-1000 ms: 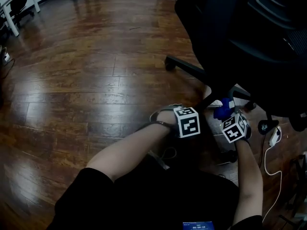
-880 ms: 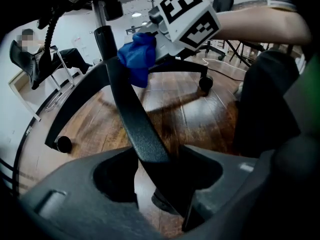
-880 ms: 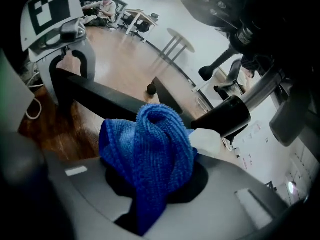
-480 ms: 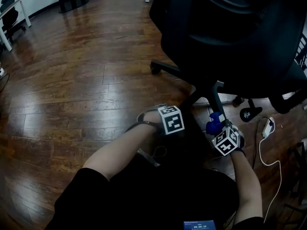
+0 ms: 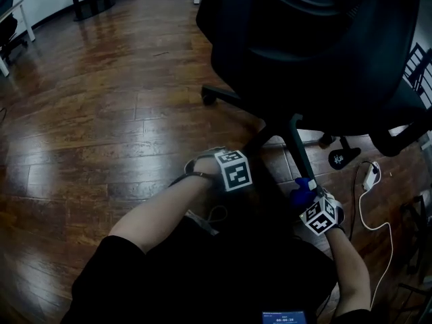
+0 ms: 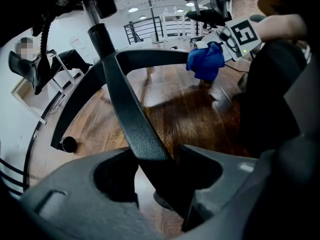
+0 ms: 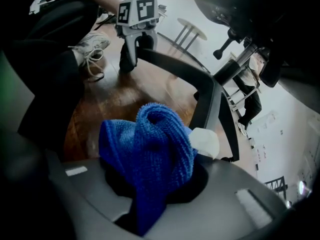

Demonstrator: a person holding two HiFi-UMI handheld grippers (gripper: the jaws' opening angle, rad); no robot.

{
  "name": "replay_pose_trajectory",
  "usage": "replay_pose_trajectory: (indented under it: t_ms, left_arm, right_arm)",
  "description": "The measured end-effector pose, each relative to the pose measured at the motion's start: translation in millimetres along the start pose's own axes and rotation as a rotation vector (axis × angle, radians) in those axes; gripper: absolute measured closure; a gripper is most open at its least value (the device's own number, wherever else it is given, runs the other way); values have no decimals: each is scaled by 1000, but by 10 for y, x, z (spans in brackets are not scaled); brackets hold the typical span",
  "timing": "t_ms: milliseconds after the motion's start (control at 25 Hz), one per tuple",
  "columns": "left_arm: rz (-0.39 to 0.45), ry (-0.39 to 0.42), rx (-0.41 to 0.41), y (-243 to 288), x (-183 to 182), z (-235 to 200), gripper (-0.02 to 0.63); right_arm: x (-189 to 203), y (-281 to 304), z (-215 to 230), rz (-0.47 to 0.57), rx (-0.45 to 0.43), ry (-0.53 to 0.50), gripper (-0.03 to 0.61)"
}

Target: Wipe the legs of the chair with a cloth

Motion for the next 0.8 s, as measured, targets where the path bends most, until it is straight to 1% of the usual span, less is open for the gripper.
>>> replay_pose_trajectory:
  t_ms: [120,240,320,400,440,520,600,680,800]
  left_arm:
    - [11,-16,24,-4,0,-10,364]
    - [19,-23,38,-6,-31,1,363]
    - [24,-26,44,-10,-38,11,364]
    - [37,-34,51,-15,-34,9,362]
    - [42,-37,55,-15,-29,5,362]
    - [45,-39,59,-16,-15,-2,363]
    - [43,-37,57,-15,-12,-9,363]
    - [35,-31,46,-11,-12,-5,362]
    - [9,-17,31,5,11,14,363]
  right_arm:
    - [-449,163,334,52,35,34,502]
    - [-997,328,731,97,113,64,502]
    - [-1325,421,933,115,162,55,502]
    - [-1527,475,1051,133,184,53,502]
    - [-1565,479,1071,140,187,56,502]
    - [-1532,442,1034,149,193,52,502]
    - [-1383,350,941,139,192,35,502]
    - [-1141,219,804,118,178,23,502]
    - [-656,-2,500,74,136,15,502]
Point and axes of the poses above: the fingertips, and each gripper's own axes: y forward along the fingers, z to its right, x out of its underside, the point moved 6 cm from there along -y, backward along the fingers, and after that the axes turned 3 degrees about y, right-handed, at the moved point
